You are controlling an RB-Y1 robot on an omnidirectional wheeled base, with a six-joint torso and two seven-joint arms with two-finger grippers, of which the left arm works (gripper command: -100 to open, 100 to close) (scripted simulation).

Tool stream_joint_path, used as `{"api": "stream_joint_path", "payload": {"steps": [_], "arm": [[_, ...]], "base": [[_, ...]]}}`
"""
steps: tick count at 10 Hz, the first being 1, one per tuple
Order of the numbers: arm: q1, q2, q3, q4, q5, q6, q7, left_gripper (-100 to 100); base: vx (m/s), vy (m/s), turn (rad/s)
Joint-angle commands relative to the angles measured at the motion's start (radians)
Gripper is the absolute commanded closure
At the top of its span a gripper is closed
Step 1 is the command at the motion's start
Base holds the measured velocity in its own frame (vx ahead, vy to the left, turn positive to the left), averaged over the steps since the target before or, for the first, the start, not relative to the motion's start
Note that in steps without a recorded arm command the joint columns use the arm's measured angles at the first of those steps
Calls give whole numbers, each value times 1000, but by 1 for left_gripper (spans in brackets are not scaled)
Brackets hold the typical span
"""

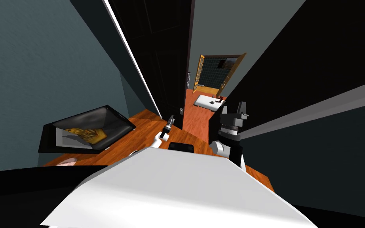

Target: Push the door open

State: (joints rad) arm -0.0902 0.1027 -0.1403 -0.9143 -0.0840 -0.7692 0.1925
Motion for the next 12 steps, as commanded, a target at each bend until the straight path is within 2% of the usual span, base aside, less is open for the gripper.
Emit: {"api": "stream_joint_path", "payload": {"steps": [1, 2, 3, 10, 11, 12], "arm": [[-14, 1, -8, 43, 1, -10, 2, -100], [-26, 2, -12, 75, 1, -17, 2, -100], [-26, 2, -12, 75, 1, -17, 2, -100], [-95, 1, -36, 254, 5, -57, 4, -100], [-111, 0, -42, 296, 6, -67, 5, -100], [-117, 0, -44, 312, 6, -70, 5, -100]], "base": [[68, 28, -89], [73, 38, -100], [54, 30, -16], [72, 37, -61], [88, 48, -87], [81, 55, -62]]}}
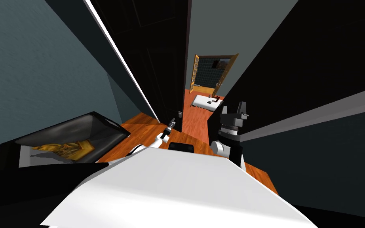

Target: Push the door open

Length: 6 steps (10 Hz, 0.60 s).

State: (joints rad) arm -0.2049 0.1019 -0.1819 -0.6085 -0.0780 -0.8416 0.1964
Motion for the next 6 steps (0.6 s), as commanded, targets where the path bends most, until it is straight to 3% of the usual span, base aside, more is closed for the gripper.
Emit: {"api": "stream_joint_path", "payload": {"steps": [1, 3, 6], "arm": [[-14, 0, -7, 36, 1, -5, 2, -100], [-26, -1, -11, 67, 1, -12, 2, -100], [-24, -3, -5, 67, 4, -14, -4, -100]], "base": [[80, 39, -66], [68, 28, -47], [103, -18, -23]]}}
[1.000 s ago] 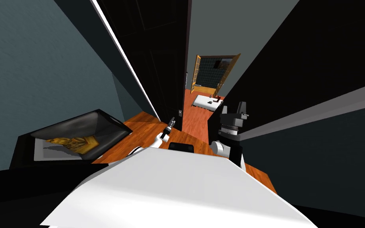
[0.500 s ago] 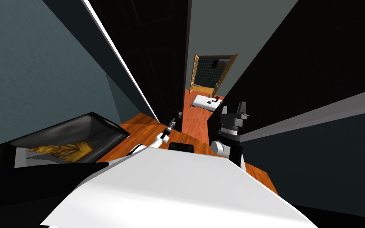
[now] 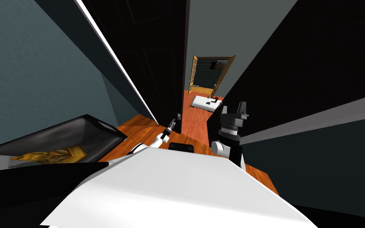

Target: Push the door open

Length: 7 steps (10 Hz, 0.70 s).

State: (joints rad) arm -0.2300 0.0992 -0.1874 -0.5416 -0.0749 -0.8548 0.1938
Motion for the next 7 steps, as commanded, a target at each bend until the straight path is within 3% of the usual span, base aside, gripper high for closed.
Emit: {"api": "stream_joint_path", "payload": {"steps": [1, 7], "arm": [[1, -2, 3, 1, 2, -1, -4, -100], [6, -14, 17, 11, 9, -7, -21, -100]], "base": [[168, -53, -27], [197, -47, -28]]}}
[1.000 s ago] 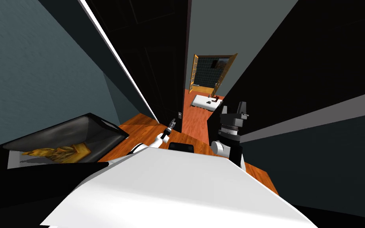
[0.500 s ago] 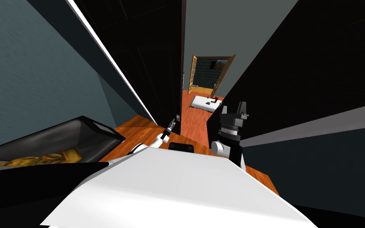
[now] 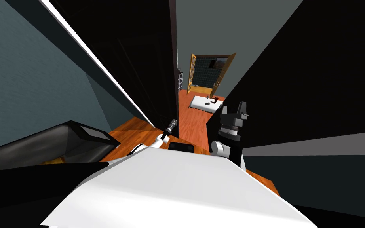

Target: Push the door open

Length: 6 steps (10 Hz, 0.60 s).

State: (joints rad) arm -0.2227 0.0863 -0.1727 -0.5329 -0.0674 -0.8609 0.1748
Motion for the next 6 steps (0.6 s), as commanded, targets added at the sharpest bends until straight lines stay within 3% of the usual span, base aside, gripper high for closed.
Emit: {"api": "stream_joint_path", "payload": {"steps": [1, 2, 6], "arm": [[0, 0, 0, 0, 0, 0, 0, -100], [0, 0, 0, 0, 0, 0, 0, 100], [0, 0, 0, 0, 0, 0, 0, 100]], "base": [[74, -16, 8], [-16, 1, -5], [-14, 4, -2]]}}
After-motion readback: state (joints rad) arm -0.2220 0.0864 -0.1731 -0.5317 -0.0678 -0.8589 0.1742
